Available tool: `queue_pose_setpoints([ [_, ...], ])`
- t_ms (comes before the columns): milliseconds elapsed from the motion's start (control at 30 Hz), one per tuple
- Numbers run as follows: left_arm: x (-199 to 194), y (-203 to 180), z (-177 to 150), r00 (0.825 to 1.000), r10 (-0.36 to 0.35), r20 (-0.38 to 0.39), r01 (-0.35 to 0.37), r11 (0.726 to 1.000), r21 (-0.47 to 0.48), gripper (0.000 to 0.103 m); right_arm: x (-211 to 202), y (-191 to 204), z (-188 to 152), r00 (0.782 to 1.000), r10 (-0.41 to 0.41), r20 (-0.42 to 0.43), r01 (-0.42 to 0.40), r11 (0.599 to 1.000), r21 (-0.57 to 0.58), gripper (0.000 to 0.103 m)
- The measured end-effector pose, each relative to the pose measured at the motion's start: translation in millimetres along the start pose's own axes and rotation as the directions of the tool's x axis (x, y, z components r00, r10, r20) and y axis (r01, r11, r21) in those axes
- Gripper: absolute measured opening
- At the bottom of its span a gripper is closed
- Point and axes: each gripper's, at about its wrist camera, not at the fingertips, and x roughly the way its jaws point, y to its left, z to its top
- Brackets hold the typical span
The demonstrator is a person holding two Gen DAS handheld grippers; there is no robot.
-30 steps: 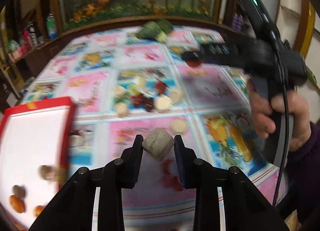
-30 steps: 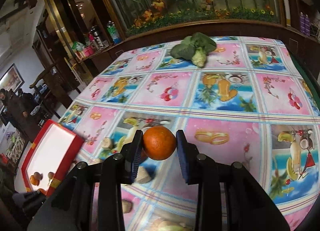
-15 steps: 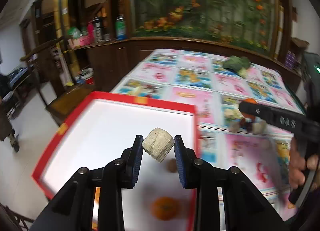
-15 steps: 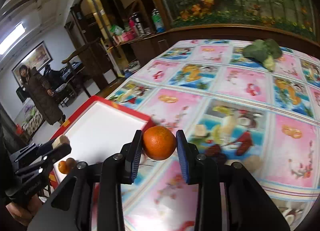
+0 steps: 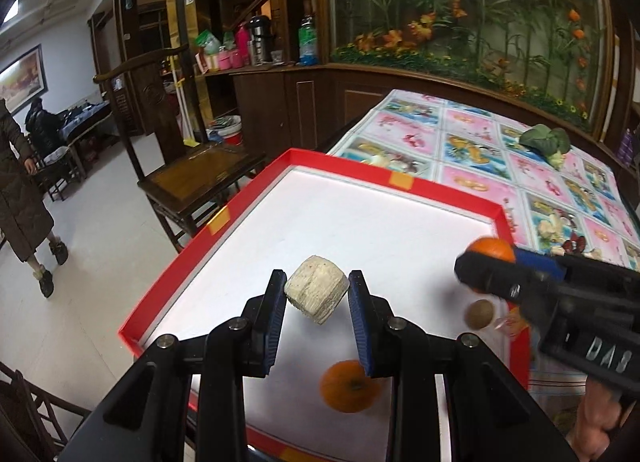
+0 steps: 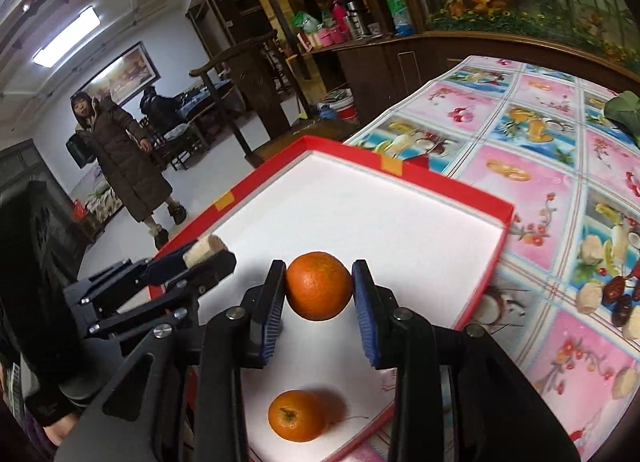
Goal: Organize fruits
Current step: 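Carry the orange and pale cube to the white tray and release them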
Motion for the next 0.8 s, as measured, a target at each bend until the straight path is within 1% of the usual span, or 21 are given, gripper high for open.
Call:
queue_pose_setpoints([
  [133,2,7,-2,1.0,0.015,-0.002,-0.015,1.0,-0.012,0.031,12,-3,-8,0.999,-0.021,-0.045,0.021,1.0,-0.008,0.036],
  [400,9,7,-7,1.0,0.023,-0.02,-0.023,1.0,-0.014,0.031,15,-7,-16,0.996,-0.041,-0.073,0.04,0.999,-0.01,0.036],
  [800,15,6,-14,0.998,0.028,-0.054,-0.028,1.0,-0.007,0.031,15,-9,-16,0.996,-0.056,-0.068,0.055,0.998,-0.017,0.036],
])
